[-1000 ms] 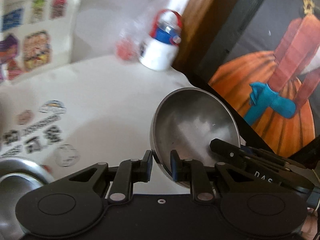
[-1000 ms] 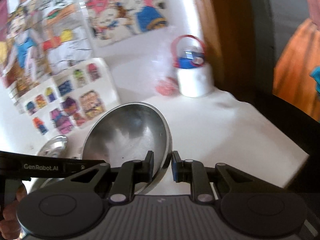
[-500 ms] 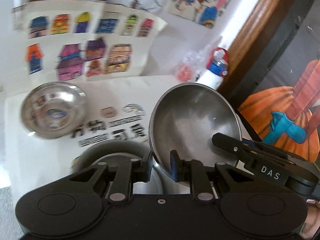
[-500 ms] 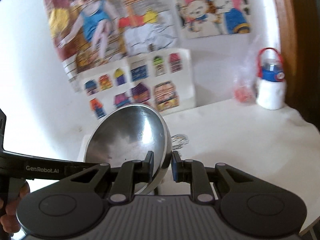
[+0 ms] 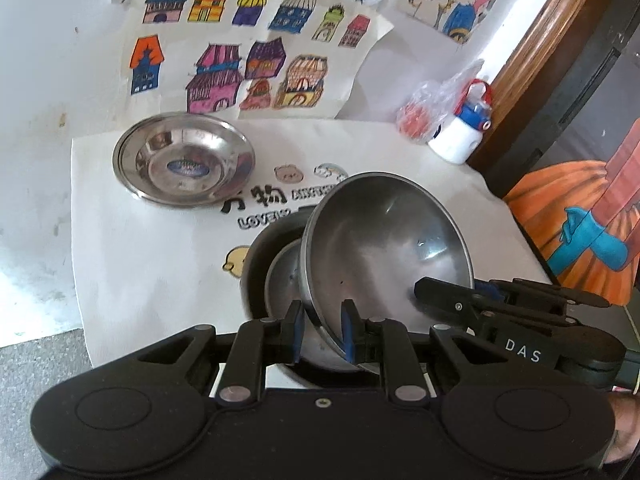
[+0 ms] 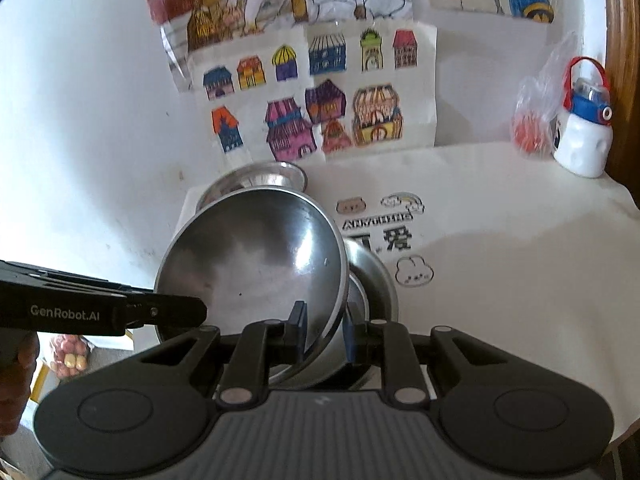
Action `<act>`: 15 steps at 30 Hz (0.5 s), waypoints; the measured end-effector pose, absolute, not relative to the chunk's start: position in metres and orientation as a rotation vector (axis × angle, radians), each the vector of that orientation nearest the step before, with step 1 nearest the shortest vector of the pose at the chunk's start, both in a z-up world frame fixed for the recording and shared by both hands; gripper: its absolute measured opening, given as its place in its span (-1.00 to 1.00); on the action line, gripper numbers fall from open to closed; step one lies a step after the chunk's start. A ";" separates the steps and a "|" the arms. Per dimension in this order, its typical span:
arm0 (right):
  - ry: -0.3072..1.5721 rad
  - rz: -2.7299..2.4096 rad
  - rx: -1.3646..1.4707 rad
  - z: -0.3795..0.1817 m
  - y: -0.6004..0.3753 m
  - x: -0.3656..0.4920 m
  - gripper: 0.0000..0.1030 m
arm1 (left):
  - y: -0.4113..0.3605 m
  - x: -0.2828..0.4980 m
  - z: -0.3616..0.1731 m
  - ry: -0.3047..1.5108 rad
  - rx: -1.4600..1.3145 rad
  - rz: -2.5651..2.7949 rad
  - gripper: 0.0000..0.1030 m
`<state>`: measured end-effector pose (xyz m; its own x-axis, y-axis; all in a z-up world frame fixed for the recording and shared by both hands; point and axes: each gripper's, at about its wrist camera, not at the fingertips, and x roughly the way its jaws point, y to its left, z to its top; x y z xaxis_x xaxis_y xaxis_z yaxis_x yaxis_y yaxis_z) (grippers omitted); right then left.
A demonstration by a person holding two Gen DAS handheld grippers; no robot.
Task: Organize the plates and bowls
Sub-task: 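Lower the bowl into the stacked bowls and open both grippers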
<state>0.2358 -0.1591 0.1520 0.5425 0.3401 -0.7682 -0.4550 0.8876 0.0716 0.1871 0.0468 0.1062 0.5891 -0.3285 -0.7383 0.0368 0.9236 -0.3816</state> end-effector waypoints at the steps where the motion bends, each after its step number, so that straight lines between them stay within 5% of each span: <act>1: 0.886 0.470 -0.147 0.151 -0.159 0.236 -0.59 | 0.046 0.187 0.104 0.927 -0.340 -0.220 -0.60; 15: 0.948 0.449 -0.205 0.140 -0.150 0.244 -0.58 | 0.043 0.196 0.083 0.993 -0.322 -0.243 -0.59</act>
